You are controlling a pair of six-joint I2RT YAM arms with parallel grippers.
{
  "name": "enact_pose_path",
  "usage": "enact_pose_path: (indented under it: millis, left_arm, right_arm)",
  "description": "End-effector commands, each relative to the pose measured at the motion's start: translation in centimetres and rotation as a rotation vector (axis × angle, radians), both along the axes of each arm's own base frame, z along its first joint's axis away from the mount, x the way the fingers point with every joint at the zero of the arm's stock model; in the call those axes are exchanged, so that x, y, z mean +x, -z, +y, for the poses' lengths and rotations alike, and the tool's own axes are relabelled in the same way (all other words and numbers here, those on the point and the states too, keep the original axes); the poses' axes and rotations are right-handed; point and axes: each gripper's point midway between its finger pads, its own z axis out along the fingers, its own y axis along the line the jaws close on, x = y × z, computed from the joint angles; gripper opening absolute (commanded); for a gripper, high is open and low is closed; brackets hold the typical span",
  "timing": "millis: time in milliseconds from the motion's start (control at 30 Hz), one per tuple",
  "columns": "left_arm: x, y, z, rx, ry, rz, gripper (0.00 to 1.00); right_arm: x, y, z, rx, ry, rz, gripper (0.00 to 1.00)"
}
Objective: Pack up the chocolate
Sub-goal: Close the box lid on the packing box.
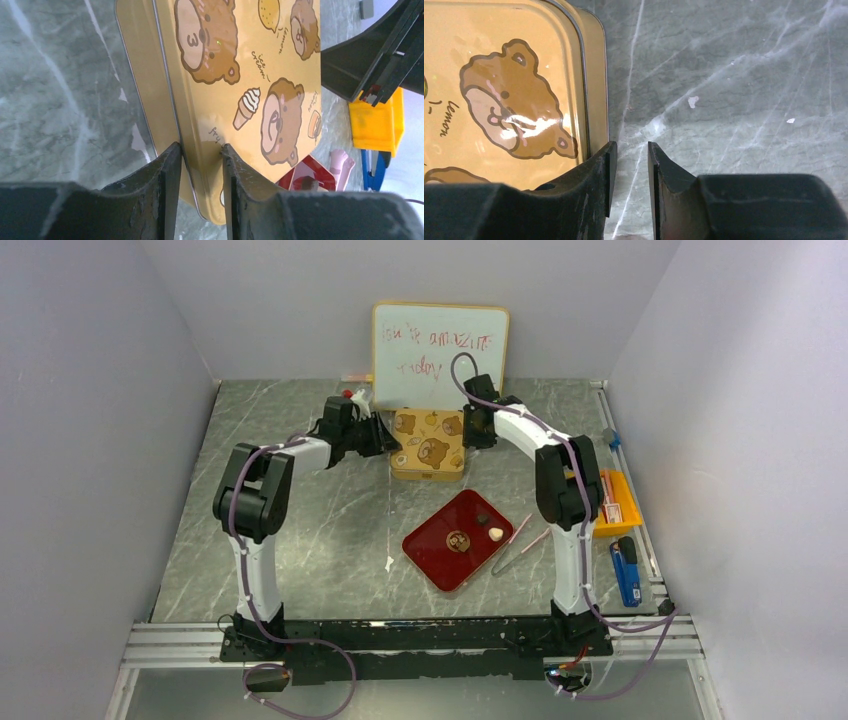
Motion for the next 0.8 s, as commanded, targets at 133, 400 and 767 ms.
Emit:
enact_pose_path:
  millis: [133, 400, 767]
  left_arm:
    - [-10.9, 8.6, -2.7, 0.074, 0.183, 0.403, 0.05]
    - [-10.7, 8.7, -2.4, 0.086, 0.177, 0.403, 0.05]
    - [-10.1, 8.5, -1.6, 0.102, 0.166, 0.401, 0.05]
  right_arm:
    - [1.1, -4.1, 2.6, 0.185, 0.018, -0.12, 0.36]
    - [1.5, -5.5, -0.3, 0.137, 0.11, -0.18, 0.36]
    - [2.8, -7.6, -1.7, 0.166, 0.162, -0.228, 0.4]
